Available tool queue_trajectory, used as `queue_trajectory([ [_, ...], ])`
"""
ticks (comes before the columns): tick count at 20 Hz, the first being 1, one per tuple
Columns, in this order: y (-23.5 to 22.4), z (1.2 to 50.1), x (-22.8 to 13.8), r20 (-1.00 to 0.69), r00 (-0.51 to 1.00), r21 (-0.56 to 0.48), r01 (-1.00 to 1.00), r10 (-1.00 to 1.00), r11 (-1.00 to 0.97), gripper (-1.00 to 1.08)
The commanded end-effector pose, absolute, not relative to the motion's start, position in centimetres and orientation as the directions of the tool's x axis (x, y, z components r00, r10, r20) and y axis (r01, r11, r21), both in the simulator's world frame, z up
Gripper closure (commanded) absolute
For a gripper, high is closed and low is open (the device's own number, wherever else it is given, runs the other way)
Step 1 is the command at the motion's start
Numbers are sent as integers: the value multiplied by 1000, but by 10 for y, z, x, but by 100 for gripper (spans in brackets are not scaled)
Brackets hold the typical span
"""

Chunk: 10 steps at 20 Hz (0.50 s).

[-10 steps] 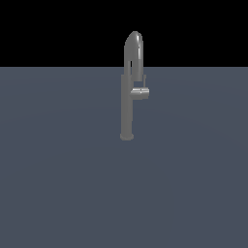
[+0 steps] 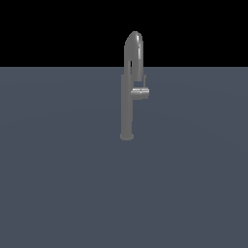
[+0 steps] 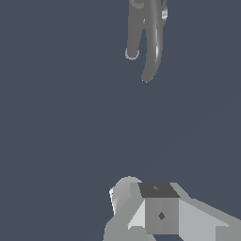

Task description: Turn on the faucet by rotating a designated handle.

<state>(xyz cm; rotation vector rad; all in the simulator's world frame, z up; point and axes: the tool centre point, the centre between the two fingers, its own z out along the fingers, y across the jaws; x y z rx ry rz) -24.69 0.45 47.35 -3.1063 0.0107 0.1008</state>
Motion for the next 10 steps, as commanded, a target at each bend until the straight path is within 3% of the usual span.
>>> queue_trajectory([
  [1, 5, 474, -242, -79, 997, -45, -21, -18, -999, 108],
  [10, 10, 475, -207, -172, 981, -116, -112, -91, -987, 108],
])
